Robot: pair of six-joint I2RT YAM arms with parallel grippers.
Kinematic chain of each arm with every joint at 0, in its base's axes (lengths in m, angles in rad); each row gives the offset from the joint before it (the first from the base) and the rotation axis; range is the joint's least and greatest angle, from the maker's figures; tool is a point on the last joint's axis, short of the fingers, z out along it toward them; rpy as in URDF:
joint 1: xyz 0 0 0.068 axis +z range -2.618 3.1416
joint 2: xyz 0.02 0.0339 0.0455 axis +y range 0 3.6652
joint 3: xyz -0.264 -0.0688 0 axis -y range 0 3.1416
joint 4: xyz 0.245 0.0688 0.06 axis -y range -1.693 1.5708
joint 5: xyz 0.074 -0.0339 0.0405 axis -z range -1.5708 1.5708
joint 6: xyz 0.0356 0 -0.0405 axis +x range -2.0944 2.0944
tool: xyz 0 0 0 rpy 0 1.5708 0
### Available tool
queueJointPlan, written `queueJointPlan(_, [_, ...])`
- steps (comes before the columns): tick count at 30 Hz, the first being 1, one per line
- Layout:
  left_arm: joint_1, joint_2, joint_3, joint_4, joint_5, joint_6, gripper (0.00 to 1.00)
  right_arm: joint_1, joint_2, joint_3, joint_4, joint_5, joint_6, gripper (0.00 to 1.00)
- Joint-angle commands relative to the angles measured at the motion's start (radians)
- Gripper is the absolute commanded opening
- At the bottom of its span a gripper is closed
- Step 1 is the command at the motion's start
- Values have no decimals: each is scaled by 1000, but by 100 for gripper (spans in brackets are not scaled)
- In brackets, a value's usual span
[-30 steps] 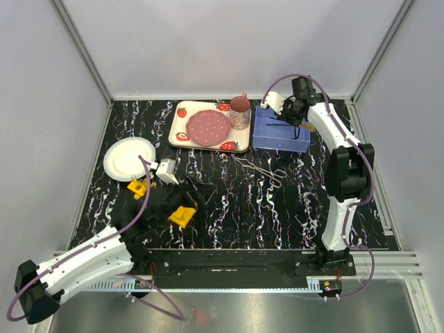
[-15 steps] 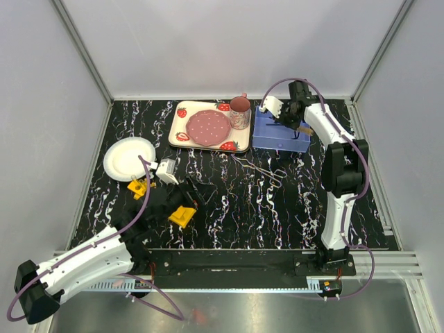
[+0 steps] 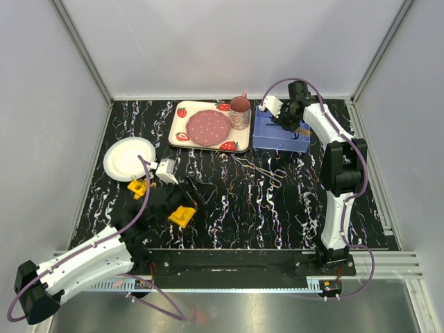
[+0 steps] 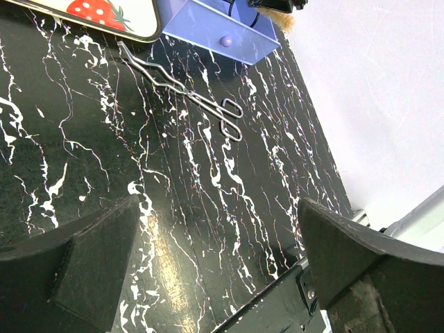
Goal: Organize the chemistry lab equipment
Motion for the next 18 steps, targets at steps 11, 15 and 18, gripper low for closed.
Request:
queueJointPlan(11, [8, 33, 24, 61, 40, 2, 99, -7, -121, 12, -6, -114, 123, 56])
queueJointPlan(15, [8, 25, 21, 52, 37, -1, 99, -5, -173, -3, -50, -216, 207, 59])
queueJointPlan(18, [9, 17, 9, 55, 34, -4, 99, -7, -240, -72, -87, -438, 252, 70])
